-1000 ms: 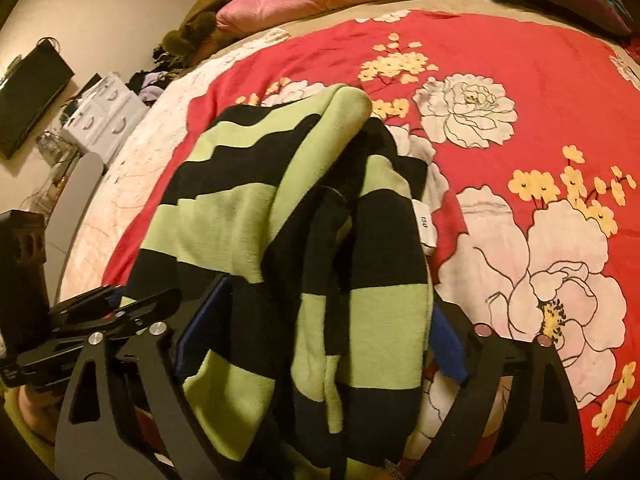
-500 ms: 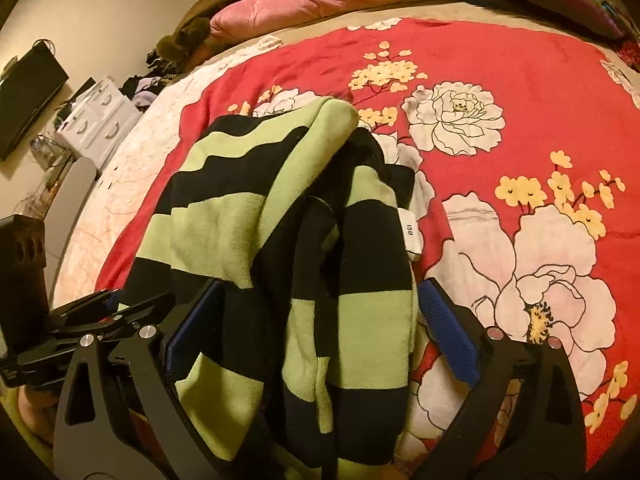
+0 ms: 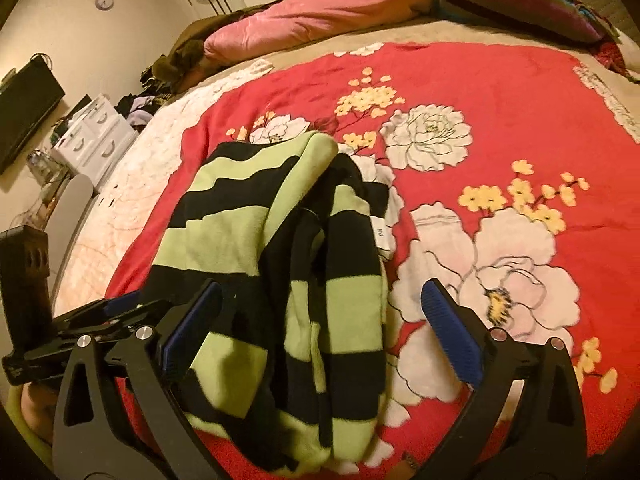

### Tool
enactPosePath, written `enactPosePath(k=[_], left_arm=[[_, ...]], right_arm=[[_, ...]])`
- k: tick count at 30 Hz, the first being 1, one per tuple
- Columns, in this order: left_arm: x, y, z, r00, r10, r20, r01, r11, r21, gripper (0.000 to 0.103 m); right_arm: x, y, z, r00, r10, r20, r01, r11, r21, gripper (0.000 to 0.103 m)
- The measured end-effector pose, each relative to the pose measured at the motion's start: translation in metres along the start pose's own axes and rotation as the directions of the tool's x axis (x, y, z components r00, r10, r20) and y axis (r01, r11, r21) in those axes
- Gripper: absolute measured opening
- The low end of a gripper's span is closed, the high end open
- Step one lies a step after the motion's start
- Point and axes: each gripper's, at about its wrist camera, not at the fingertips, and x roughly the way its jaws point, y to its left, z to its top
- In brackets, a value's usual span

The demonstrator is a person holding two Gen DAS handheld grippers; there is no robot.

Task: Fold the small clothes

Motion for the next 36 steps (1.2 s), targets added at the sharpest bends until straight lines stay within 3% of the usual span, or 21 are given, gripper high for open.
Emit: enactPosePath(k=[5, 11, 22, 36], left_arm=[[-0.024, -0.002, -0.011, 1.000, 0.019, 0.023, -0.019, 1.000, 0.016, 0.091], [-0.051, -0.004, -0.027, 0.998, 0.059, 0.036, -0.061, 0.998, 0.035, 0.098], [-0.079, 0.001, -0.061, 0.992, 0.118, 0.033, -0.119, 0.992, 0.037, 0.099], [-0.106, 0.003, -0.080, 0.984, 0.160, 0.075, -0.161, 0.987, 0.012, 0.099]], right_arm=[[-0.019, -0.001, -0.010, 1.000, -0.023, 0.010, 0.023, 1.000, 0.005, 0.094], [-0.041, 0.002, -0.021, 0.998, -0.042, 0.040, 0.043, 0.999, -0.009, 0.094], [-0.072, 0.011, -0.042, 0.994, -0.085, 0.072, 0.088, 0.996, -0.035, 0.094], [-0.099, 0.048, -0.071, 0.992, -0.097, 0.085, 0.106, 0.988, -0.114, 0.094]])
